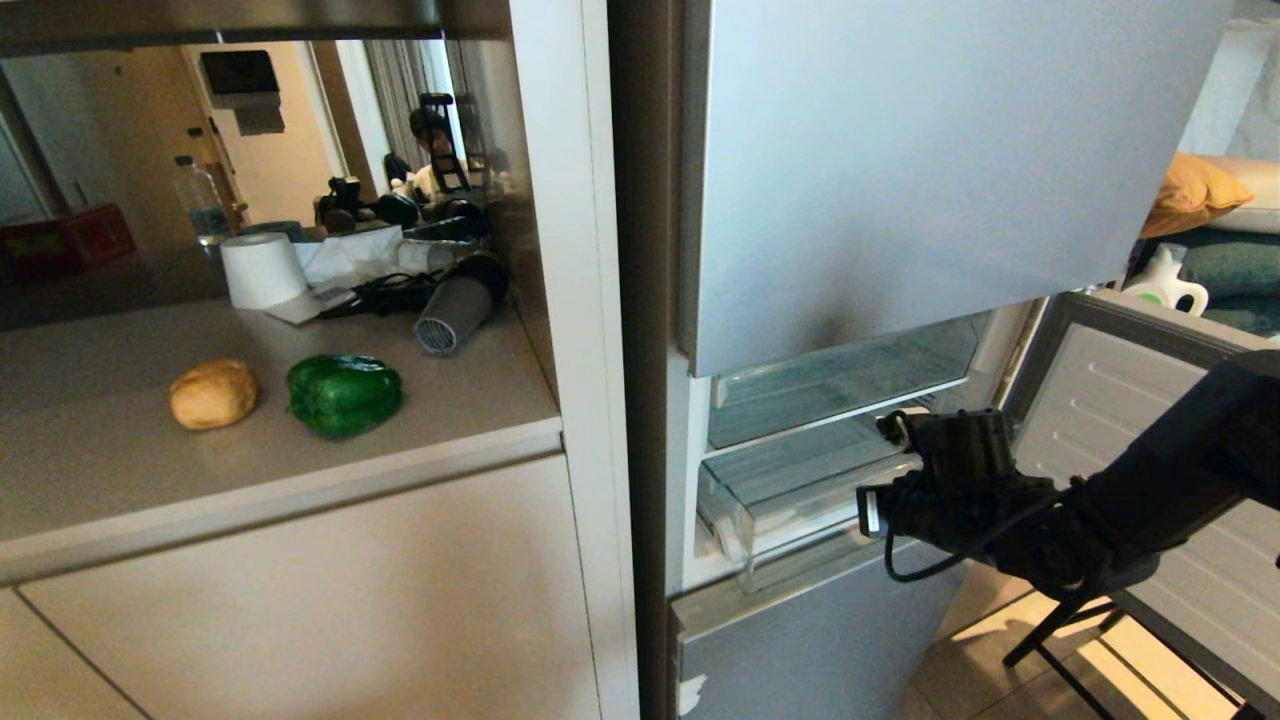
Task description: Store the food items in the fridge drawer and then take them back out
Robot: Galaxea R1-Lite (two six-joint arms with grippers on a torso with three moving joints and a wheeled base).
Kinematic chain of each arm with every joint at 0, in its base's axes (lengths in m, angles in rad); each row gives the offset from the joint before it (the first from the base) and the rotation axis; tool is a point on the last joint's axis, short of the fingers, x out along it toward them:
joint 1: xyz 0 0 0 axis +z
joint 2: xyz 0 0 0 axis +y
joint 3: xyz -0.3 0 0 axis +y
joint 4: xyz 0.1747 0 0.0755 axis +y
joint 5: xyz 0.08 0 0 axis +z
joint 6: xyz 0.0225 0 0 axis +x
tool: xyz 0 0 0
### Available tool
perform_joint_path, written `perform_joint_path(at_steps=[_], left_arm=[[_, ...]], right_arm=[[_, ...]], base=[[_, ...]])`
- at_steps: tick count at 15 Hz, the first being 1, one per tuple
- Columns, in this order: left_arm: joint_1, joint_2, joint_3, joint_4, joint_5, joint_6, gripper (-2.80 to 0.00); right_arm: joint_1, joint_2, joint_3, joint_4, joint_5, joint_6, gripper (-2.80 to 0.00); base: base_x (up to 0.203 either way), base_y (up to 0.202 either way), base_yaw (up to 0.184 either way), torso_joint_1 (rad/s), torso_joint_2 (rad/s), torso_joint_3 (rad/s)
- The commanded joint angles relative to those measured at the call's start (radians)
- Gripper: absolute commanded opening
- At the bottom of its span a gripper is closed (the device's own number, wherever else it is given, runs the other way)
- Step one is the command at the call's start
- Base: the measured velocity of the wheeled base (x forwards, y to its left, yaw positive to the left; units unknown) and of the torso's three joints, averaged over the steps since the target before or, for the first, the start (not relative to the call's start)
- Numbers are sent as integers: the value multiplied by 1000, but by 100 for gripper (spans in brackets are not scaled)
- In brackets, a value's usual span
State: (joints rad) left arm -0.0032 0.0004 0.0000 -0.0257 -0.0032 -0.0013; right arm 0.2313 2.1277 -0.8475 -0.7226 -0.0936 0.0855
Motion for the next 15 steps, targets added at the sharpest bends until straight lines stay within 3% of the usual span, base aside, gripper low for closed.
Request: perform_joint_path(at_steps=[1, 6, 15], left_arm=[[0, -2, 11, 0, 0, 0, -280], [0, -2, 11, 0, 0, 0, -280], [0, -2, 11, 0, 0, 0, -280]], right_arm=[[-4, 26, -26, -5, 3, 0, -280], [-8, 94, -85, -101, 34, -6, -280], [-10, 191, -222, -103, 38, -4, -280]], base=[[0, 0, 0, 0, 0, 0], [0, 0, 0, 0, 0, 0], [0, 0, 0, 0, 0, 0]])
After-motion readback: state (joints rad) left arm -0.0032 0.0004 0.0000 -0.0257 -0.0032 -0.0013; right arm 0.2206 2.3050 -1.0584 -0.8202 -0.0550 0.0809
